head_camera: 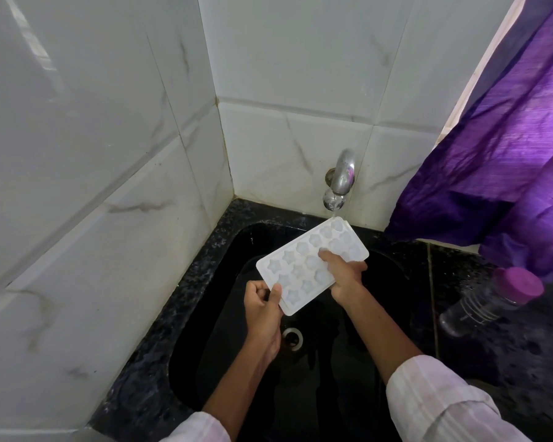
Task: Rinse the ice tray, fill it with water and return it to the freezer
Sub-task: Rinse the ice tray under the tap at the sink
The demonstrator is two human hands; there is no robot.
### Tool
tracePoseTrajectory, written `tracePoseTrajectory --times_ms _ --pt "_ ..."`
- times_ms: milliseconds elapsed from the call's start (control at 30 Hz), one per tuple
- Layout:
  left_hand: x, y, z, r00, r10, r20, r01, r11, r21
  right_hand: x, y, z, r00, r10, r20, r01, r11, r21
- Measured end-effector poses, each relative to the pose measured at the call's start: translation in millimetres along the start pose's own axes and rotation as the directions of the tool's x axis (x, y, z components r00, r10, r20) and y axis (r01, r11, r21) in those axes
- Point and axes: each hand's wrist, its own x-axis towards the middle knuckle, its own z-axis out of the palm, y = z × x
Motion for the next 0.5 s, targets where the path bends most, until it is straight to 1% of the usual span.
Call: tracePoseTrajectory --times_ms 67,200,333,500 --pt "0.4 0.4 -1.0 1.000 -0.001 -0.006 0.001 1.000 0.003 -0.7 1.1 0.9 1.000 0.007 -0.004 -0.007 1.000 0.002" --pt "-1.0 0.2 -1.1 1.000 0.000 -0.001 0.000 1.000 0.005 -2.3 5.7 2.9 0.997 -0.001 -0.075 0.000 1.000 -0.021" --pt "-0.4 0.0 -4.5 1.000 -0.010 -0.001 0.010 1.000 -0.024 -4.7 6.9 3.9 0.998 -0.013 -0.065 0.012 1.000 -0.022" --pt "-0.5 -0.4 -8.5 1.000 -0.003 -0.007 0.002 1.000 -0.019 -8.7 6.0 4.6 0.999 -0.011 -0.040 0.010 0.999 -0.033"
